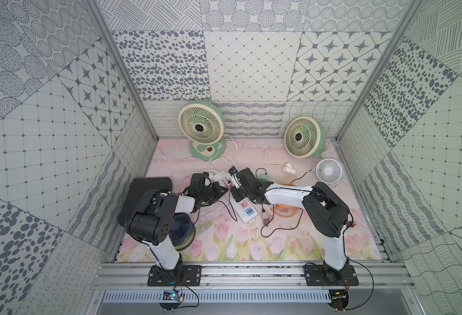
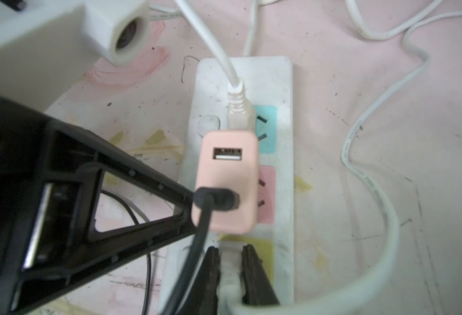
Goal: Unplug the desk fan from the power strip
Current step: Remove the plug from the socket.
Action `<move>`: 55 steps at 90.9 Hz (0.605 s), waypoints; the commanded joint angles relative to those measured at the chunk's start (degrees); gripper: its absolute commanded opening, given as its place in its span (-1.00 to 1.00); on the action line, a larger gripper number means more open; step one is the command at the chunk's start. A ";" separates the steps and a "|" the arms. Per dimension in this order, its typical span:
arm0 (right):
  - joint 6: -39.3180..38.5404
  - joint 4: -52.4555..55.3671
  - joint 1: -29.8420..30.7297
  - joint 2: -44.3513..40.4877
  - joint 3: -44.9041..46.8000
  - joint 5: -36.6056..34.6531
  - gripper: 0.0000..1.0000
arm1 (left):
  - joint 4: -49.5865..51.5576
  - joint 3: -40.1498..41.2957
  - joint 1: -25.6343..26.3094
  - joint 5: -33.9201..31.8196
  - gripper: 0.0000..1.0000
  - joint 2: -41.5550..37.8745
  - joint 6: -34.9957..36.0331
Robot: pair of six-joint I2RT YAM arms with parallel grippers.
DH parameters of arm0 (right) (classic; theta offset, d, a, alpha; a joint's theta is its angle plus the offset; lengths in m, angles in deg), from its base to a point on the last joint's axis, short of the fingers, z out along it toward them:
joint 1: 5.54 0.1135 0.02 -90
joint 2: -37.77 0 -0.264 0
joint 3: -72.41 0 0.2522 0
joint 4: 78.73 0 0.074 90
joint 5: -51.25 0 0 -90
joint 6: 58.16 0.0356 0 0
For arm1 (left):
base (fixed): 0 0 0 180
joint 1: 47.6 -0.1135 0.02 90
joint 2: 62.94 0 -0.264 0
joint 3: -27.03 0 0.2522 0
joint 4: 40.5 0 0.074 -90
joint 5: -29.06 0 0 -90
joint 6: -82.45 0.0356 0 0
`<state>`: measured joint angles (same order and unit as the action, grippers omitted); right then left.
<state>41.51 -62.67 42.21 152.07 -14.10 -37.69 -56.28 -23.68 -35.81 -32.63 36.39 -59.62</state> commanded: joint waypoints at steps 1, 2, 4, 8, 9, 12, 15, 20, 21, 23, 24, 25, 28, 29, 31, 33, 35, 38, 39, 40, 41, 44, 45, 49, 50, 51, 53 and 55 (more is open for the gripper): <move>-1.01 -4.56 1.34 -1.49 -1.09 -0.45 -0.93 | 6.52 0.33 -0.31 -2.04 -1.00 0.91 1.22; -1.65 -4.09 1.62 -1.38 -1.30 -1.41 -0.93 | 6.52 0.36 -0.25 -2.04 -1.00 0.93 1.20; -2.77 -3.32 2.39 -1.17 -1.88 -3.06 -0.93 | 6.58 0.38 -0.25 -2.04 -1.00 0.95 1.19; -5.10 -1.81 3.82 -0.70 -2.97 -6.50 -0.93 | 6.60 0.45 -0.21 -2.16 -1.00 0.87 1.21; -5.50 -1.49 4.05 -0.55 -3.21 -6.99 -0.93 | 6.60 0.46 -0.20 -2.18 -1.00 0.87 1.24; -6.10 -1.06 4.53 -0.35 -3.61 -8.34 -0.93 | 6.59 0.43 -0.21 -2.21 -1.00 0.87 1.21; -5.75 -1.17 4.48 -0.38 -3.41 -8.22 -0.94 | 6.60 0.47 -0.19 -2.21 -1.00 0.87 1.27; -4.25 -2.55 3.35 -0.98 -2.14 -5.90 -0.93 | 6.60 0.47 -0.31 -2.13 -1.00 0.87 1.31; -3.80 -3.00 2.90 -1.08 -1.92 -5.20 -0.94 | 6.60 0.47 -0.25 -2.13 -1.00 0.87 1.29; -2.07 -4.02 2.20 -1.36 -1.18 -3.08 -0.93 | 6.67 0.47 -0.20 -2.12 -1.00 0.80 1.28; -1.48 -4.44 1.79 -1.58 -0.78 -2.03 -0.94 | 6.68 0.47 -0.20 -2.12 -1.00 0.79 1.28; -0.83 -4.82 1.50 -1.73 -0.44 -1.02 -0.94 | 6.68 0.47 -0.24 -2.12 -1.00 0.78 1.32; 1.30 -6.48 0.20 -2.17 0.46 1.64 -0.94 | 6.75 0.53 -0.26 -2.12 -1.00 0.77 1.36; 1.70 -6.90 -0.26 -2.29 0.79 2.27 -0.94 | 6.76 0.55 -0.23 -2.12 -1.00 0.77 1.36; 2.55 -7.67 -0.74 -2.49 1.28 3.05 -0.94 | 6.75 0.56 -0.27 -2.12 -1.00 0.71 1.40; 2.99 -8.17 -1.01 -2.61 1.56 3.26 -0.94 | 6.73 0.56 -0.23 -2.12 -1.00 0.65 1.44; 2.85 -8.21 -1.02 -2.62 1.69 3.23 -0.94 | 6.74 0.56 -0.18 -2.12 -1.00 0.75 1.47; 2.23 -7.75 -0.81 -2.66 1.52 2.57 -0.93 | 6.75 0.56 -0.22 -2.16 -1.00 0.77 1.45; 1.86 -7.62 -0.59 -2.63 1.50 2.25 -0.94 | 6.76 0.56 -0.29 -2.14 -1.00 0.78 1.49; 1.50 -7.38 -0.35 -2.61 1.31 1.96 -0.94 | 6.73 0.56 -0.29 -2.18 -1.00 0.73 1.47; 1.23 -6.95 -0.10 -2.60 1.13 1.37 -0.94 | 6.75 0.56 -0.33 -2.19 -1.00 0.76 1.46; -0.39 -5.77 0.78 -2.36 0.42 -1.06 -0.94 | 6.76 0.51 -0.22 -2.19 -1.00 0.78 1.45; -1.16 -5.27 1.30 -2.21 0.20 -2.03 -0.94 | 6.72 0.49 -0.20 -2.20 -1.00 0.78 1.49; -3.88 -3.69 3.07 -1.87 -1.05 -5.68 -0.94 | 6.70 0.48 -0.19 -2.21 -1.00 0.86 1.43; -4.32 -3.30 3.41 -1.75 -1.37 -6.49 -0.94 | 6.69 0.48 -0.23 -2.21 -1.00 0.86 1.39; -4.84 -3.07 3.67 -1.64 -1.66 -7.07 -0.94 | 6.69 0.47 -0.34 -2.17 -1.00 0.87 1.38; -5.76 -2.52 4.26 -1.37 -2.06 -8.23 -0.94 | 6.64 0.47 -0.27 -2.20 -1.00 0.87 1.39; -6.30 -2.18 4.70 -1.12 -2.31 -9.23 -0.93 | 6.70 0.47 -0.21 -2.21 -1.00 0.87 1.37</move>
<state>39.85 -63.65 43.63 151.70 -13.42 -40.69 -56.28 -23.66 -35.85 -32.61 36.39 -59.62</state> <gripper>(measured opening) 0.167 0.063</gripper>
